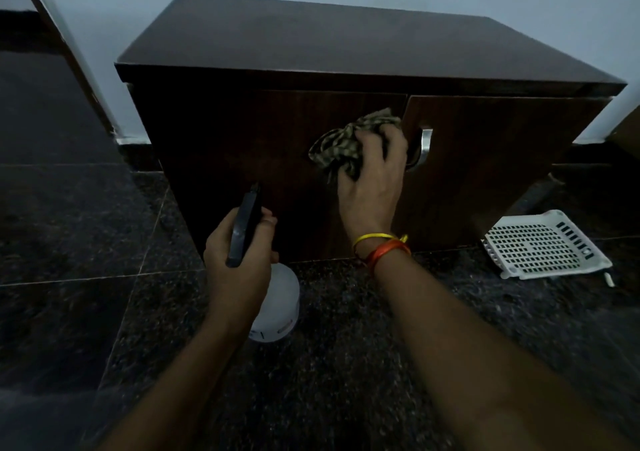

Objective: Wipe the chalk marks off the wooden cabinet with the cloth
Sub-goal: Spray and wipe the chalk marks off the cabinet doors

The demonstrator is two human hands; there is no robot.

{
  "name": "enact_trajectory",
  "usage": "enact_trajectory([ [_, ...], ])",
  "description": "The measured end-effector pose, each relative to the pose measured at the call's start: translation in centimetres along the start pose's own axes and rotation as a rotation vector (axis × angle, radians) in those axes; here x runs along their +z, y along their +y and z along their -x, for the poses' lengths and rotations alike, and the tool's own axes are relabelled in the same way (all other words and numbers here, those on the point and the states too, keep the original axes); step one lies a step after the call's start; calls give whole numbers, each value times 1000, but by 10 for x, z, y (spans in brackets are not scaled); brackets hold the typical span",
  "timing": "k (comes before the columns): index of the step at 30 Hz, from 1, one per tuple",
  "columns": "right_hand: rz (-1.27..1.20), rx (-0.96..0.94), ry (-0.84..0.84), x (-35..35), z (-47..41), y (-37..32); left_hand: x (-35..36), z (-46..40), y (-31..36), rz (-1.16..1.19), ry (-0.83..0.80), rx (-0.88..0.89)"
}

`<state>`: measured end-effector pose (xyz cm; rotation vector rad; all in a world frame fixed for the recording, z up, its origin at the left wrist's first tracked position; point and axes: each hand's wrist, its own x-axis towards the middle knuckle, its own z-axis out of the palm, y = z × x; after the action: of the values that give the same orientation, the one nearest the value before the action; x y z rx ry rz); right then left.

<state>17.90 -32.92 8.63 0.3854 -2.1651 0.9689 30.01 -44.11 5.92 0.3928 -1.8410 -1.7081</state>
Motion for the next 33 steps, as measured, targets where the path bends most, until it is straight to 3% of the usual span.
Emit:
enact_trajectory([
  [3,-124,166,57,3,1,-10,1,2,3,-10,-15,20],
  [8,-67,152,43,2,8,-7,-1,4,8,8,1,1],
  [17,-330,276,64,-13,10,-1,0,4,18,33,-7,10],
  [21,-432,406,209,-18,-5,-3,7,7,21,53,-30,22],
  [24,-328,305,287,-23,-18,3,10,9,17,57,-46,21],
  [27,-196,197,201,-22,-15,11,10,10,10,53,-47,7],
  [33,-123,275,115,-6,20,31,9,7,-3,23,-36,8],
])
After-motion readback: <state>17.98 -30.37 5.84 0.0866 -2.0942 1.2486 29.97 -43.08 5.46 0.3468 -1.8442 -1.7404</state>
